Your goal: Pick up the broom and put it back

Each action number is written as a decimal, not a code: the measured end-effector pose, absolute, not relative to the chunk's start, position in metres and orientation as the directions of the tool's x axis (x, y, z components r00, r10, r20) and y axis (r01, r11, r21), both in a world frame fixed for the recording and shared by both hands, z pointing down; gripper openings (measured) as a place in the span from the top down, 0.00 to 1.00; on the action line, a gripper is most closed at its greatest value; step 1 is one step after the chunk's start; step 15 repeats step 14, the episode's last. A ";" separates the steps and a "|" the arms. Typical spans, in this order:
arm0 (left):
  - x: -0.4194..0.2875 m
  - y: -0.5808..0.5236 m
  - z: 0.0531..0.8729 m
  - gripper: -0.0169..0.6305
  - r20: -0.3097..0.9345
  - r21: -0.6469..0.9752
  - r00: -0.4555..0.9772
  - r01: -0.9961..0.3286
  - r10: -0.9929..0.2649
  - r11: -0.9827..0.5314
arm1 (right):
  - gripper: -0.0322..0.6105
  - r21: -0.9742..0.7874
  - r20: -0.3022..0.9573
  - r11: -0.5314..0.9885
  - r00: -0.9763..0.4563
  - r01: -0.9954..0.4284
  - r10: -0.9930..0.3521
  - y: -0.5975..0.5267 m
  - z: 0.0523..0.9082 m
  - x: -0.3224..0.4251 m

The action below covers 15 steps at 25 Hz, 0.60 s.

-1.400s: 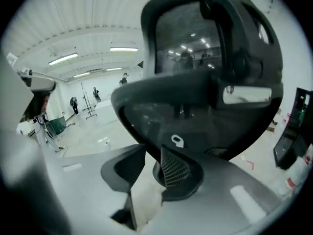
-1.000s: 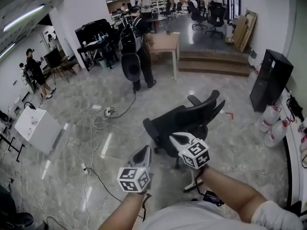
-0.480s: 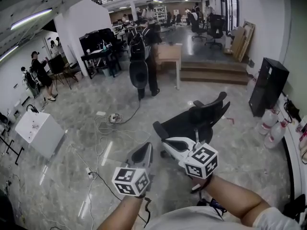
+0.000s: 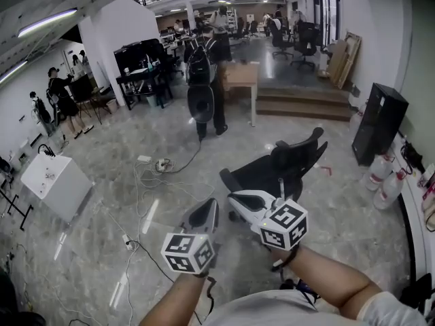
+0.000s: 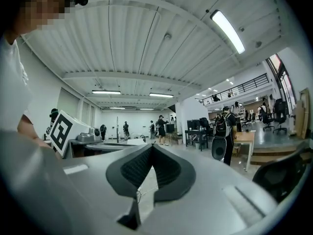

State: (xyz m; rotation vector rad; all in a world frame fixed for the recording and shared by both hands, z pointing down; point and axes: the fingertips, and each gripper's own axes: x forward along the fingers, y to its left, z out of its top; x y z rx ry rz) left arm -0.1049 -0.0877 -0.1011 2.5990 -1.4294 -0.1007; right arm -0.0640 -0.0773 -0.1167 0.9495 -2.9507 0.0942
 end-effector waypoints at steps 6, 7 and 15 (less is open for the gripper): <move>-0.106 -0.088 -0.100 0.97 0.027 0.202 0.546 -0.823 -0.837 -0.531 | 0.95 -0.071 0.056 0.815 -0.818 -0.575 -0.573 -0.078 -0.116 -0.070; -0.106 -0.089 -0.100 0.97 0.027 0.202 0.546 -0.824 -0.838 -0.530 | 0.95 -0.072 0.056 0.814 -0.817 -0.576 -0.574 -0.079 -0.116 -0.070; -0.112 -0.090 -0.101 0.97 0.030 0.205 0.548 -0.822 -0.836 -0.531 | 0.95 -0.088 0.059 0.809 -0.814 -0.581 -0.578 -0.082 -0.117 -0.074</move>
